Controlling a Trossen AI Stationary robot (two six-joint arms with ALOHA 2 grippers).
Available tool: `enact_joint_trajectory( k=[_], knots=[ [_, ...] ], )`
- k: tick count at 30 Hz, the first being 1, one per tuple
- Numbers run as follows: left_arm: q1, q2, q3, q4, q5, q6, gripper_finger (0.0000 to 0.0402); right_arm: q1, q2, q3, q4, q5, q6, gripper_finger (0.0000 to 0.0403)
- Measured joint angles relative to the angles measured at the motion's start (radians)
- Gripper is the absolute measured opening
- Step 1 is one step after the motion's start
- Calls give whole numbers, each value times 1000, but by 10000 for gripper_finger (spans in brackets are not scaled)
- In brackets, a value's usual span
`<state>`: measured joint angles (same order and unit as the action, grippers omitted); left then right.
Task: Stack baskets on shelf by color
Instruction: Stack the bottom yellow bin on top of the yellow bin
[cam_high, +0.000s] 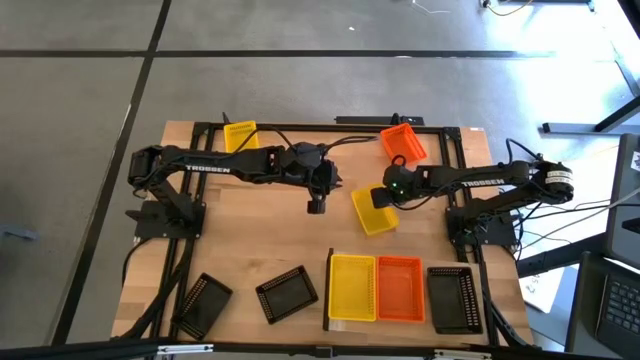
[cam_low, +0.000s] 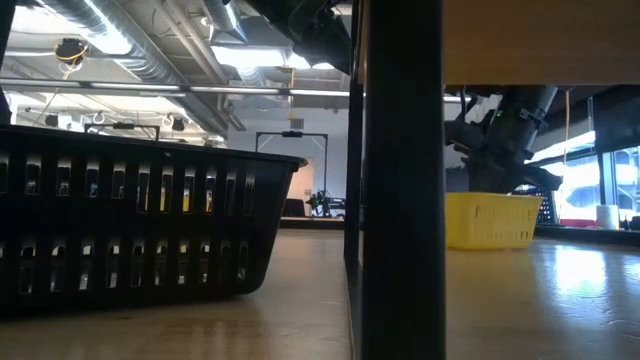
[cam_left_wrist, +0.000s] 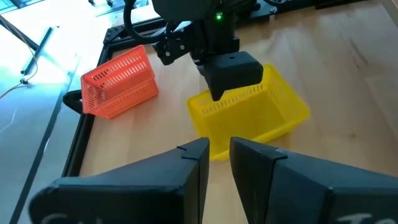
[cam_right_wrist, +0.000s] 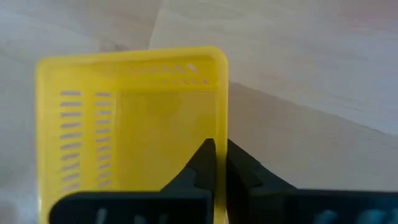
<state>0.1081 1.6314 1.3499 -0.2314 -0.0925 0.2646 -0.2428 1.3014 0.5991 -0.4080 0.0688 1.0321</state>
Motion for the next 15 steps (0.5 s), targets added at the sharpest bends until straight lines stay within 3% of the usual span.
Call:
enact_joint_trajectory(
  k=[8,15],
  knots=[
    [0,0,0,0,0,-1,57,0,0,0,27,27,4,5],
    [-27,0,0,-32,0,-2,57,-5,0,46,20,10,-86,4]
  ],
)
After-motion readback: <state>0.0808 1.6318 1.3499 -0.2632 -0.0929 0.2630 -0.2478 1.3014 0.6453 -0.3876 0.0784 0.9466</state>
